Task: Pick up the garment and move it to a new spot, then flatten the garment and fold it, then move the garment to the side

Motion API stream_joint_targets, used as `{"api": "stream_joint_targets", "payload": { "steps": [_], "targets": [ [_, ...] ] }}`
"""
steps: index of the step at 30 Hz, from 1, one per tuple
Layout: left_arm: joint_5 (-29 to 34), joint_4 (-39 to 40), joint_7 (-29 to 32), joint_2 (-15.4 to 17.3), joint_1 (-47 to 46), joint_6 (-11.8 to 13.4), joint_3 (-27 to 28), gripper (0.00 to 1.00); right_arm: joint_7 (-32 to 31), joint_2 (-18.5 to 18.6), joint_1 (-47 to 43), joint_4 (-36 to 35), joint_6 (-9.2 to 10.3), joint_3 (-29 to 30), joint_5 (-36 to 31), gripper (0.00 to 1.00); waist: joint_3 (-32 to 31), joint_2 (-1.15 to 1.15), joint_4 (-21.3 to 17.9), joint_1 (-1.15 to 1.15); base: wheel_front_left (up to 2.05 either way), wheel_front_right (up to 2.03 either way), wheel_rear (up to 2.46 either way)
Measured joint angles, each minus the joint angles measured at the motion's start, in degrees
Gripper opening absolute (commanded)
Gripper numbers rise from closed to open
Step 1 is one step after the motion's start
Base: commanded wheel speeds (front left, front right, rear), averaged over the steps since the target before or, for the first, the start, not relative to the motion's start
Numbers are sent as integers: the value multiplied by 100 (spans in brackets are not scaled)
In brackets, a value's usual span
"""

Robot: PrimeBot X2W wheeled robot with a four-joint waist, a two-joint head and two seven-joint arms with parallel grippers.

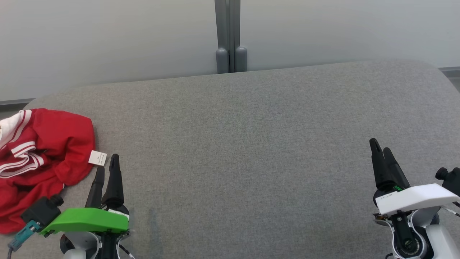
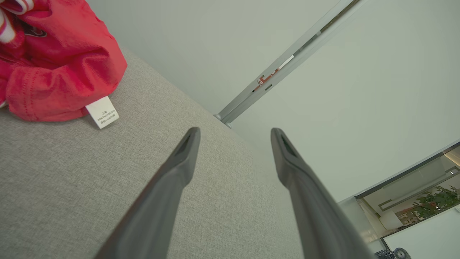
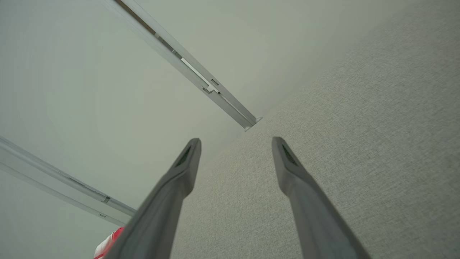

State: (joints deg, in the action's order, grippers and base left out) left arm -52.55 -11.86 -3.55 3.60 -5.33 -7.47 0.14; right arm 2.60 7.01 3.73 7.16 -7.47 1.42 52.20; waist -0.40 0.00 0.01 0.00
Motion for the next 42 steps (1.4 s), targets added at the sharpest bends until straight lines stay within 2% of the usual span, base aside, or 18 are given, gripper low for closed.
{"api": "stream_joint_targets", "payload": {
  "steps": [18, 42],
  "targets": [
    [1351, -216, -308, 40, -2, 9, -97, 100, 208, 45, -86, -79, 0, -107, -1276, 100, -14, 0, -5, 0, 0, 0, 0],
    [2744, -689, -661, 38, -66, 89, -201, 100, 411, -15, -268, -69, -1, -151, -2663, 100, -81, 0, 13, 0, 0, 0, 0]
  ]
}}
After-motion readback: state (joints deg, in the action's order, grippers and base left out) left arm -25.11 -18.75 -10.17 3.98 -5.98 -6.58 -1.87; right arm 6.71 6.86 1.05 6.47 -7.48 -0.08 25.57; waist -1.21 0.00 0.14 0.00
